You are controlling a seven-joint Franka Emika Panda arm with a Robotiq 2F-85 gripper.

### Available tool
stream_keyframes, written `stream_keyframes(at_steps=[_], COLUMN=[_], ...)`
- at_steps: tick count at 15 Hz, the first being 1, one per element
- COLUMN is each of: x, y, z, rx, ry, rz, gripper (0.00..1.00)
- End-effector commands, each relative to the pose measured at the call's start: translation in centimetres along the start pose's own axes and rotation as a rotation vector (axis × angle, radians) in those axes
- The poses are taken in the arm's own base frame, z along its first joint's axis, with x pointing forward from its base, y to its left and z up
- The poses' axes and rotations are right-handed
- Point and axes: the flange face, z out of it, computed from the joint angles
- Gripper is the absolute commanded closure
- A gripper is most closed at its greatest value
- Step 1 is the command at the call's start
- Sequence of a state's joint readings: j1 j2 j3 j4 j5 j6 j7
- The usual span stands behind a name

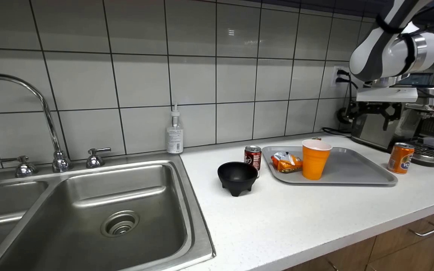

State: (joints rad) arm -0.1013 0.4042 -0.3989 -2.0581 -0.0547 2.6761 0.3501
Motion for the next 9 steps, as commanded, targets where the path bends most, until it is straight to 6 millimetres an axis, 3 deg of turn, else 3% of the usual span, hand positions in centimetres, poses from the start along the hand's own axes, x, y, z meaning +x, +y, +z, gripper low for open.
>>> stream_keyframes(at_steps=[1,9], x=[0.2,1.1], y=[1.7,5.8], z=[-0.8,0.1], rx=[0.004,-0.028], ry=[0.013,0.009], rz=[0.072,0.201], gripper=[0.00,0.00])
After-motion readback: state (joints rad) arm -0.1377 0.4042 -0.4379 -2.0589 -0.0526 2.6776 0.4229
